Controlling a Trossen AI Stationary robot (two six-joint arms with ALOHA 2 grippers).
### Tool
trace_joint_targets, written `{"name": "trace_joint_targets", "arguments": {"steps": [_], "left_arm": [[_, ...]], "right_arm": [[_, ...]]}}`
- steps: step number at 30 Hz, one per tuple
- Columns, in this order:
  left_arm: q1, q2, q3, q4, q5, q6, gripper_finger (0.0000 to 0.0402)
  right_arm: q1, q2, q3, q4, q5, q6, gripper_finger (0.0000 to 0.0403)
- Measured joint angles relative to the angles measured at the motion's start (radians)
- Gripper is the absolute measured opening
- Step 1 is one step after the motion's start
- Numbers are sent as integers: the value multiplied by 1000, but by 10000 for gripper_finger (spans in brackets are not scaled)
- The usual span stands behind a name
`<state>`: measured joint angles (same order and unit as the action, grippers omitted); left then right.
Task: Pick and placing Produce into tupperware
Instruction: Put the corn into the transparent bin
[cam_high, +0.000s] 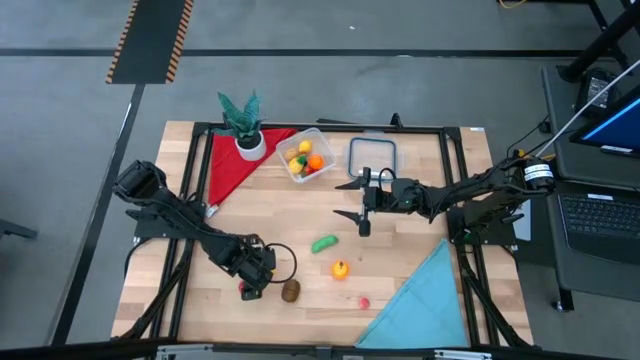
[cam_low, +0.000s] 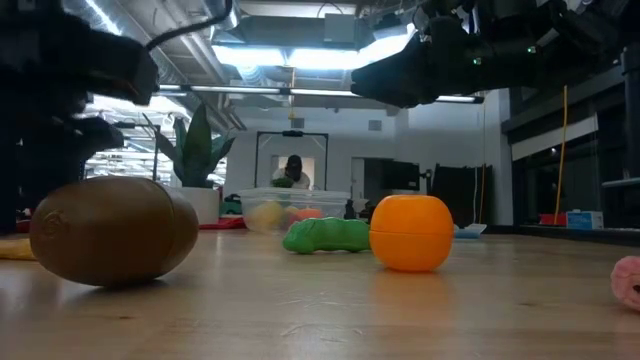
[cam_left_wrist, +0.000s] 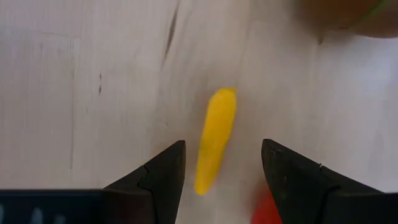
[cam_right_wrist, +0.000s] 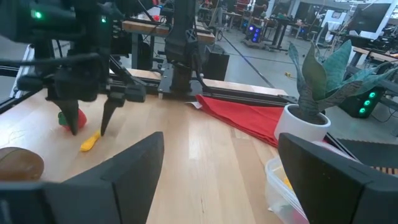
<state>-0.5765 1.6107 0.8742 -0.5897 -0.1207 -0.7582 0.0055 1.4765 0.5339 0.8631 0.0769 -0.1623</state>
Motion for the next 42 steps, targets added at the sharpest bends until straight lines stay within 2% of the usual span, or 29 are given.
{"name": "trace_joint_targets", "arguments": {"steps": [15, 21, 33, 42], "left_arm": [[8, 70, 3, -2, -2, 0, 192], [9, 71, 2, -3, 0, 0, 147], [9, 72, 0, -4, 1, -2, 11], [15, 52, -2, -23, 6, -12, 5]], "right_arm": [[0, 0, 0, 0, 0, 0, 316], [0, 0, 0, 0, 0, 0, 316], [0, 0, 0, 0, 0, 0, 316], [0, 0, 0, 0, 0, 0, 316]]}}
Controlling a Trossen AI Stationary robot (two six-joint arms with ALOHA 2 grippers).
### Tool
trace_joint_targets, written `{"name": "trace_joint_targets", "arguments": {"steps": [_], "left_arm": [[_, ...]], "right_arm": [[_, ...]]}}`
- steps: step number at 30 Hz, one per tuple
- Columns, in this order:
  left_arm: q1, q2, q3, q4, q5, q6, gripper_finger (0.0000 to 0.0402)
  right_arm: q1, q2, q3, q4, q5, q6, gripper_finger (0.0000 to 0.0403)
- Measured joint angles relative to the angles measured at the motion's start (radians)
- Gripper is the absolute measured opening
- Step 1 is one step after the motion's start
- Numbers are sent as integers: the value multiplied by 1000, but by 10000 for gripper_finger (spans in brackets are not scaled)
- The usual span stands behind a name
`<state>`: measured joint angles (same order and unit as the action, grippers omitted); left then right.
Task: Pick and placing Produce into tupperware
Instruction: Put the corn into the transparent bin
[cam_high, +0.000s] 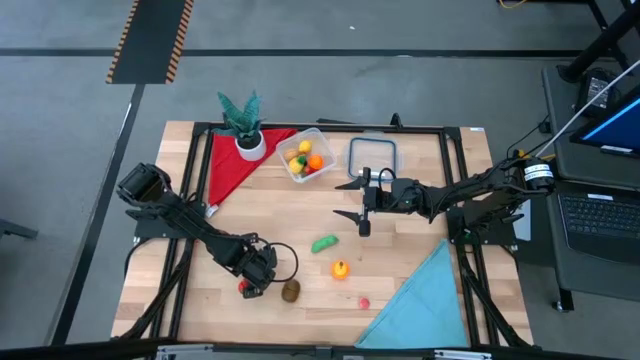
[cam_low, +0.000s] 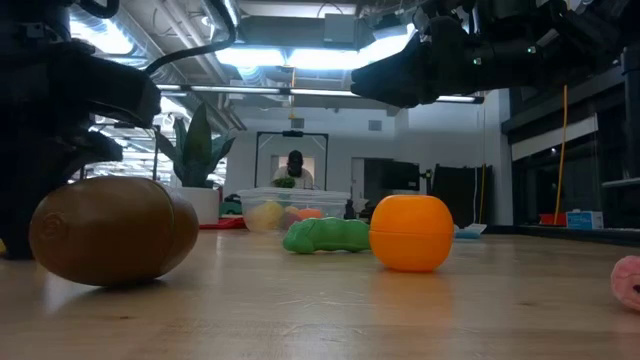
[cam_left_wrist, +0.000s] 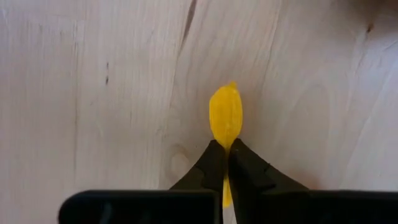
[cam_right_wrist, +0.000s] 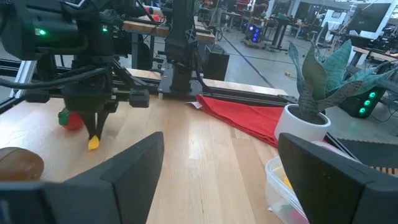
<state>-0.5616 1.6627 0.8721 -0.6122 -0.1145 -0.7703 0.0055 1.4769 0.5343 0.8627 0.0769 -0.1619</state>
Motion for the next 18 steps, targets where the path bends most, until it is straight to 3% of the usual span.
{"name": "trace_joint_targets", "arguments": {"steps": [12, 18], "left_arm": [[58, -223, -2, -94, -45, 78, 3], [94, -382, -2, -170, -149, 153, 2]], "right_arm": [[0, 0, 0, -1, 0, 3, 316], [0, 0, 0, 0, 0, 3, 316]]}}
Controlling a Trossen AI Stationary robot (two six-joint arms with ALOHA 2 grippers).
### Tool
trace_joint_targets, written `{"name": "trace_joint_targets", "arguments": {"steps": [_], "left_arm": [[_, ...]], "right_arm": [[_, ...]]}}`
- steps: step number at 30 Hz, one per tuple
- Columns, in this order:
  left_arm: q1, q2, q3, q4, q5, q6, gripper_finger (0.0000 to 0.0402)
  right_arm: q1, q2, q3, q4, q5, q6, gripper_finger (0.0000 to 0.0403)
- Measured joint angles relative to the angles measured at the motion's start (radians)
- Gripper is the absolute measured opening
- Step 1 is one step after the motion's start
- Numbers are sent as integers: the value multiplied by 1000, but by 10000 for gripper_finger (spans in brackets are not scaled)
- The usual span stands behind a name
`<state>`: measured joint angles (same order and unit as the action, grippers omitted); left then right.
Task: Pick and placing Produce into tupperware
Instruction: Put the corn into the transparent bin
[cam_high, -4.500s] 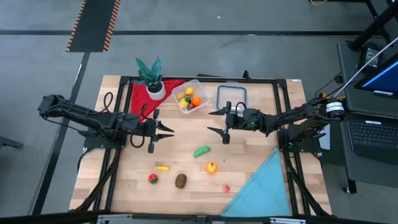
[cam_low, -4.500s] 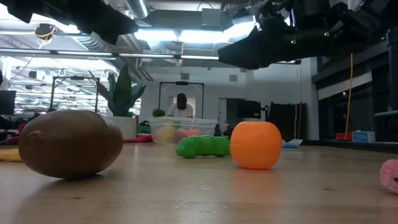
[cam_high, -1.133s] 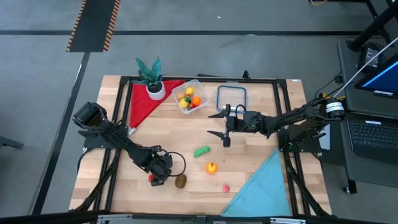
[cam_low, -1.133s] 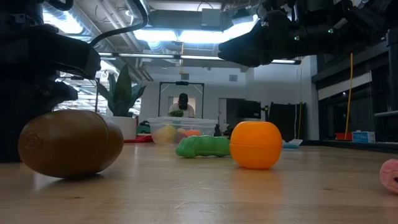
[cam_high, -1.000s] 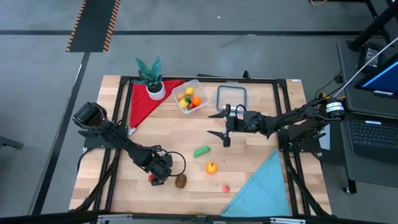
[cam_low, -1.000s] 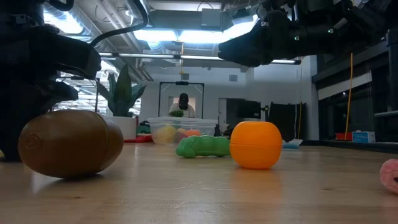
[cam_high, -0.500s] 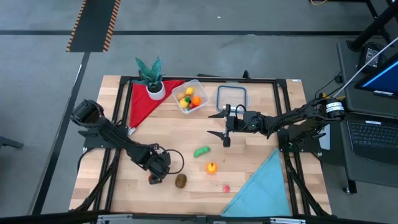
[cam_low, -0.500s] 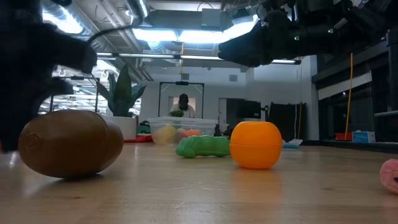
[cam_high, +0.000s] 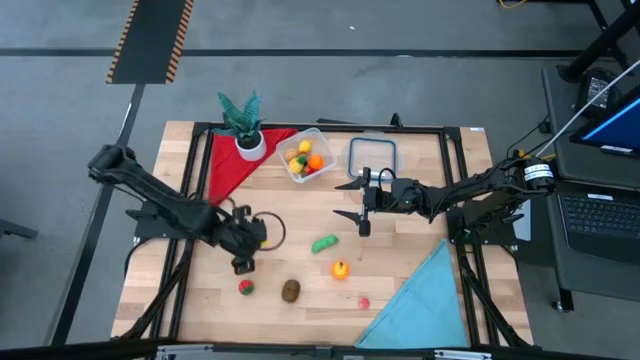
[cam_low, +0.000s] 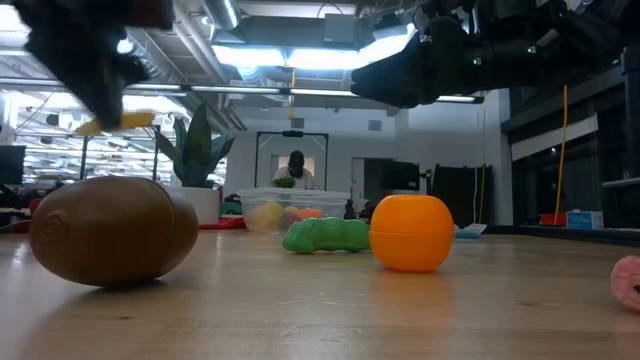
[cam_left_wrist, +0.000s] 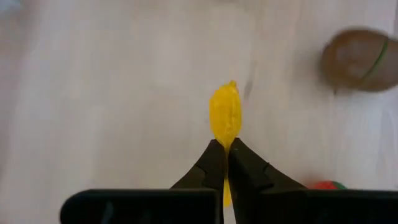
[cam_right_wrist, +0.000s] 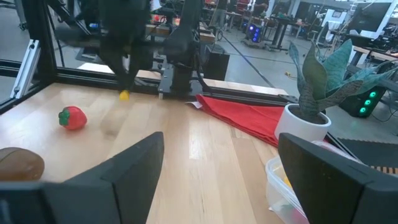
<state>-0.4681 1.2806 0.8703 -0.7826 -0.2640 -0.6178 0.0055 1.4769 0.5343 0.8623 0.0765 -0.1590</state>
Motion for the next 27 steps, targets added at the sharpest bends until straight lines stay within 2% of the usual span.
{"name": "trace_joint_targets", "arguments": {"steps": [7, 11, 16, 20, 27], "left_arm": [[43, -219, -4, -7, -150, 125, 1], [61, -344, -82, 66, -209, 169, 1], [78, -488, -268, 354, -222, 286, 0], [103, -575, -421, 593, -172, 372, 0], [155, -650, -616, 844, -154, 397, 0]], "right_arm": [[0, 0, 0, -7, -2, -3, 316], [0, 0, 0, -7, -2, -3, 316], [0, 0, 0, -7, -3, -7, 316], [0, 0, 0, -6, -3, -7, 316], [0, 0, 0, -6, -2, -3, 316]]}}
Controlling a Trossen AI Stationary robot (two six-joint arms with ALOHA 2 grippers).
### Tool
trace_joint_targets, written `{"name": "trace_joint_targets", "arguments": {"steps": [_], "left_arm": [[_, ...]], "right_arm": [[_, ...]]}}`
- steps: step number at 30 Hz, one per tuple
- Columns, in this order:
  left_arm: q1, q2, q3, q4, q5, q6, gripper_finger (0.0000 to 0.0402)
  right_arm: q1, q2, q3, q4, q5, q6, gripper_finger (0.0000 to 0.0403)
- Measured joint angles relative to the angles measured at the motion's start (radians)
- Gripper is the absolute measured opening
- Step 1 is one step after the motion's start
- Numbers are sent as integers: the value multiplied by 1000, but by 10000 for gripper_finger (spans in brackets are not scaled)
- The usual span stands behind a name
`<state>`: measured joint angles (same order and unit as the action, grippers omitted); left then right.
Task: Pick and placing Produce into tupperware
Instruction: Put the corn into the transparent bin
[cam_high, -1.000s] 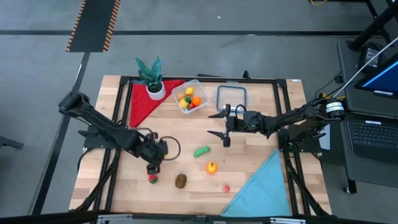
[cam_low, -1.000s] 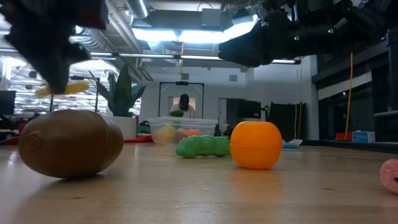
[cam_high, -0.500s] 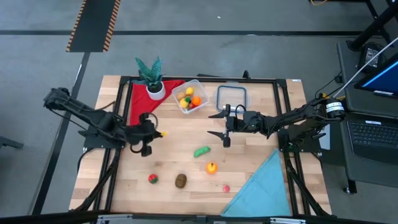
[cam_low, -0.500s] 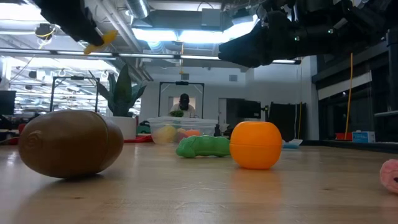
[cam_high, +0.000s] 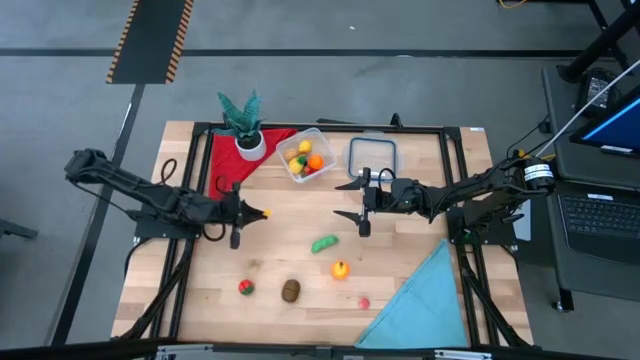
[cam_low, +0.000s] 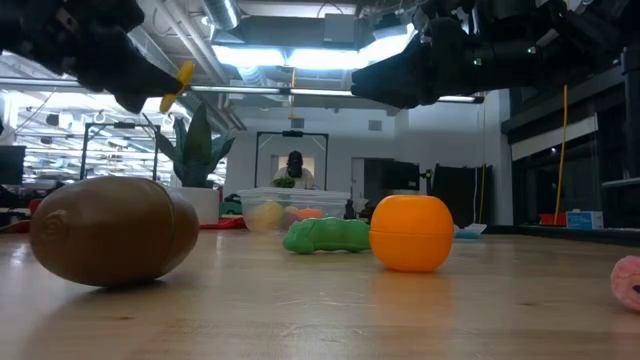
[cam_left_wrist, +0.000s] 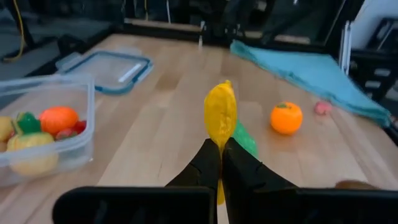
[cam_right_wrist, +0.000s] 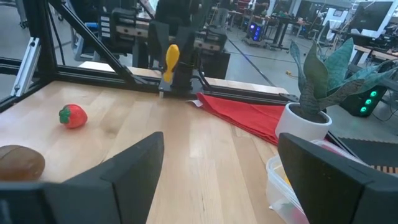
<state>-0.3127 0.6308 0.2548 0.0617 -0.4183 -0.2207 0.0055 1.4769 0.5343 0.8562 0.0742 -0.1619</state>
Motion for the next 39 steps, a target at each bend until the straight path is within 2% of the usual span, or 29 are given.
{"name": "trace_joint_targets", "arguments": {"steps": [7, 12, 19, 33, 39], "left_arm": [[35, -5, -122, 247, 68, 71, 0], [55, -4, -162, 322, 118, 71, 0], [79, -4, -165, 342, 116, 72, 0], [150, 5, -165, 344, -150, 75, 0], [163, 5, -165, 344, -208, 75, 0]], "right_arm": [[0, 0, 0, 0, 2, 3, 316], [0, 0, 0, 0, 3, 3, 316], [0, 0, 0, 0, 3, 3, 316], [0, 0, 0, 0, 5, 3, 316], [0, 0, 0, -1, 38, 4, 316]]}}
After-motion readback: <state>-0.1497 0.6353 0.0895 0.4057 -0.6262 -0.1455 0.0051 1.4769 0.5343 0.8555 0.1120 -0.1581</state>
